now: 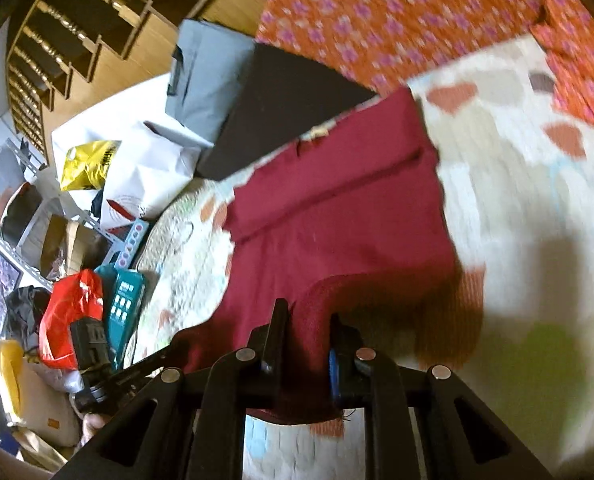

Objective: Fold small clothes
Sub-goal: 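Grasp the hem end of the red sweatshirt strip with the right tool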

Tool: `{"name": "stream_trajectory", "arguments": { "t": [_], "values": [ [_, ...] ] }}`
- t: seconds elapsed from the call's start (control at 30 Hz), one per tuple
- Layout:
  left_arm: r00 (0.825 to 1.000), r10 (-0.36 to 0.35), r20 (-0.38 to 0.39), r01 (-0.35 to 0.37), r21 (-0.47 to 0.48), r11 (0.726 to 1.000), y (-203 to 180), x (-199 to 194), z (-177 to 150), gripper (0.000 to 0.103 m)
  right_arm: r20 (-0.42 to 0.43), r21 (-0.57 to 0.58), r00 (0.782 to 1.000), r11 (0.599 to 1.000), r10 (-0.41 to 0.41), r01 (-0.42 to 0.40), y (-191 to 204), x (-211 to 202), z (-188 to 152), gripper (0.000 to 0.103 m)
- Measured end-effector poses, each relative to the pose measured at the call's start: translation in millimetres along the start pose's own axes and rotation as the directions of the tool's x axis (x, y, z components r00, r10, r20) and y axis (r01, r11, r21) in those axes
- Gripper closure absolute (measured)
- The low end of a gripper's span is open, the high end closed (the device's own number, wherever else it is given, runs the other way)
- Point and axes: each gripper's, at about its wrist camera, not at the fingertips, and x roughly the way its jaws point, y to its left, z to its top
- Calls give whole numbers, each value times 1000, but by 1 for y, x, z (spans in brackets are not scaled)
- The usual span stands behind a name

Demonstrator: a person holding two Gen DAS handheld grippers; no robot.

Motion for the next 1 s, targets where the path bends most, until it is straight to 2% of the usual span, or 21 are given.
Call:
{"name": "stream_trajectory", "arguments": {
  "t": [0.13, 0.47, 0.67, 1.0],
  "values": [
    [1000, 6, 4, -6, 5, 1000, 0, 5, 12, 97, 25, -3, 1000, 1000, 15, -15, 3, 6, 17, 88],
    [1000, -5, -3, 5, -2, 1000, -1, 12, 17, 97, 9, 18, 1000, 1000, 15, -15, -9, 12, 24, 88],
    [999, -11, 42, 10, 15, 1000, -5, 15, 52, 97, 35, 21, 999, 1000, 14, -15, -8, 19, 47, 88],
    [997, 2, 78, -3, 9, 1000, 1, 47, 106, 97, 71, 23, 997, 1000, -17, 16, -16, 49, 101, 88]
  ]
}}
